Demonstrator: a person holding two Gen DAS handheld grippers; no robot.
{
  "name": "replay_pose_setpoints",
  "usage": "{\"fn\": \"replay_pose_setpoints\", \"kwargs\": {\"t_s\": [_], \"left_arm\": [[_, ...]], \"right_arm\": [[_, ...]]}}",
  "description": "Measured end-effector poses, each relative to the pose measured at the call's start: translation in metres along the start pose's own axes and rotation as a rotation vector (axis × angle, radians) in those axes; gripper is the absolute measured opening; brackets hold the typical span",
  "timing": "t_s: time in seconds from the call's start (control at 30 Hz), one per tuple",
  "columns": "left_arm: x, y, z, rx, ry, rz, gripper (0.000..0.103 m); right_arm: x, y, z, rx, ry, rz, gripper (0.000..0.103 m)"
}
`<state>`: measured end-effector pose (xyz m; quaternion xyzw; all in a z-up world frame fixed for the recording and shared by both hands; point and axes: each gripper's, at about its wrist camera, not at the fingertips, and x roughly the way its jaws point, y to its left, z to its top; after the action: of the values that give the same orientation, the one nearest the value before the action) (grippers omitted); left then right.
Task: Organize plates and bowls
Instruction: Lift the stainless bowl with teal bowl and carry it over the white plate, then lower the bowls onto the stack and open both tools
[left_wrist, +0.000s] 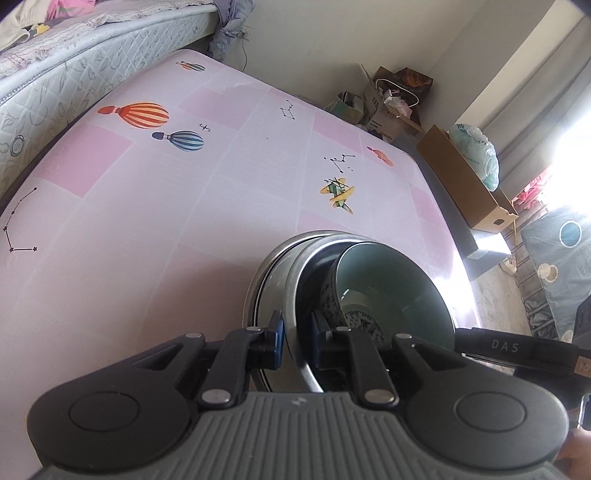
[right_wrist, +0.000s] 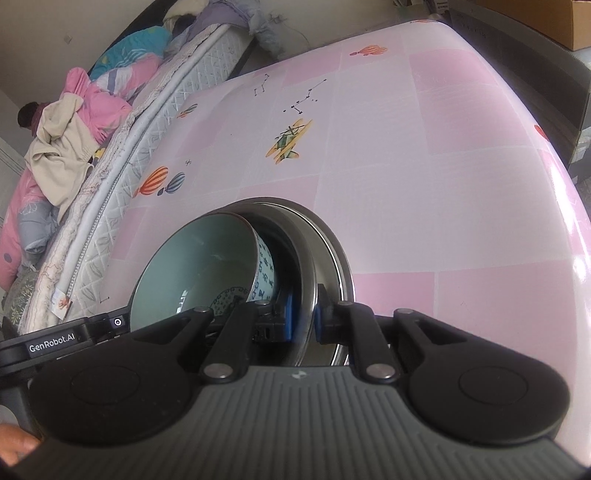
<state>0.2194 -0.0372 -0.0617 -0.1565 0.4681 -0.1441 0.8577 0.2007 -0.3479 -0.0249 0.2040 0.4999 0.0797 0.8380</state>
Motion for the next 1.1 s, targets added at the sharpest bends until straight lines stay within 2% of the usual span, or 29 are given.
{"fn": "replay_pose_setpoints", "kwargs": {"t_s": [0.33,0.43,0.5,0.6,0.73,0.83,0.9,0.97,1.07,1.1], "left_arm": [[-0.013,-0.004,0.000,0.046,-0.044,0.015,0.019],[-0.024,-0.005,0.000,0.057,-0.074,0.011,0.027],[-0.032,-0.006,0.000,0.061,-0.092,-0.015,0.047],[-0.045,-0.012,-0.003,0.083,-0.119,-0.023,0.054],[-0.062,-0.019,-0.010,0.114,-0.139,-0.021,0.066],[-0.075,-0.022,-0.016,0.133,-0.154,-0.018,0.073],[-0.085,-0.024,-0.020,0.145,-0.166,-0.013,0.085],[-0.095,-0.025,-0.025,0.161,-0.183,-0.003,0.090],[-0.108,-0.026,-0.035,0.186,-0.203,0.051,0.102],[-0.112,-0.026,-0.038,0.195,-0.208,0.073,0.103]], "right_arm": [[0.002,0.004,0.000,-0.036,-0.022,-0.019,0.012],[-0.003,0.004,0.000,-0.037,-0.039,-0.023,0.018],[-0.009,0.005,0.000,-0.039,-0.053,-0.025,0.020],[-0.020,0.005,-0.002,-0.037,-0.078,-0.028,0.023],[-0.039,0.003,-0.008,-0.034,-0.131,-0.041,0.046],[-0.057,0.002,-0.017,-0.026,-0.162,-0.014,0.051],[-0.071,0.003,-0.026,-0.027,-0.184,-0.009,0.054],[-0.085,0.005,-0.036,-0.029,-0.208,0.001,0.058],[-0.107,0.010,-0.054,-0.039,-0.244,0.032,0.072],[-0.113,0.012,-0.059,-0.042,-0.254,0.041,0.079]]}}
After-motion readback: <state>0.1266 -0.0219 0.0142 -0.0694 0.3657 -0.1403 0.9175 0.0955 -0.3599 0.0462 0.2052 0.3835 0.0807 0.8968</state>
